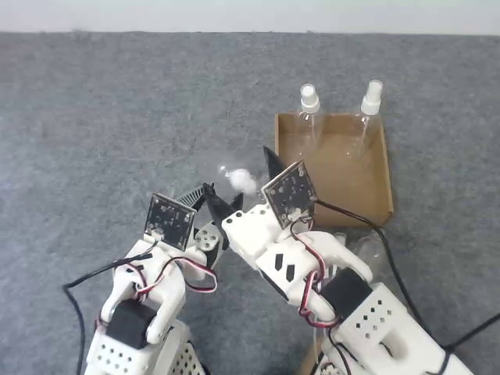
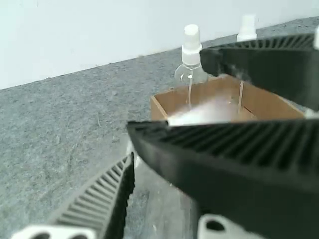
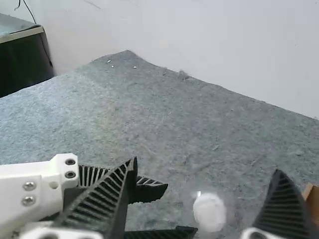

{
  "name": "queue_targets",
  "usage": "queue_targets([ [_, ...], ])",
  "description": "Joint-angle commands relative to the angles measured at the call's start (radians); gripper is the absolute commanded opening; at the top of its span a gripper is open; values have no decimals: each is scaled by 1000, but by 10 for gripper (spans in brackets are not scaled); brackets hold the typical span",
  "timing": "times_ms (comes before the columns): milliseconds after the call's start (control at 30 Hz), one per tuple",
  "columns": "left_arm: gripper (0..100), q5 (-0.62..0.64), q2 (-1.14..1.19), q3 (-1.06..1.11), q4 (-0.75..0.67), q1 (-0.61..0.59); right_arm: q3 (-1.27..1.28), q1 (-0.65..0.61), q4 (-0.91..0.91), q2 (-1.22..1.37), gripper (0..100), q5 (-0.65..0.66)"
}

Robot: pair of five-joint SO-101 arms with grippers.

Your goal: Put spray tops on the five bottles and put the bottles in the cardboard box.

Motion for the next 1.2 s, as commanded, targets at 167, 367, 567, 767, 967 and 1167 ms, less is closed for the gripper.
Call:
queue_targets([
  [167, 155, -5, -15, -2, -25, -5, -14, -2, -1, -25, 154, 29],
  [367, 155, -5, -11, -19, 6, -66, -51, -1, 110, -27, 61, 31],
  [567, 155, -71, -6, -70, 25, -219, -180, 61, 467, -21, 20, 31],
  [767, 156, -97, 114, -96, 9, -308, -198, 136, 713, -24, 24, 127],
  [967, 160, -180, 428, -242, 31, -313, -199, 180, 883, -24, 24, 138],
  [1167, 194, -229, 733, -446, 63, -313, -199, 268, 963, -30, 25, 413],
])
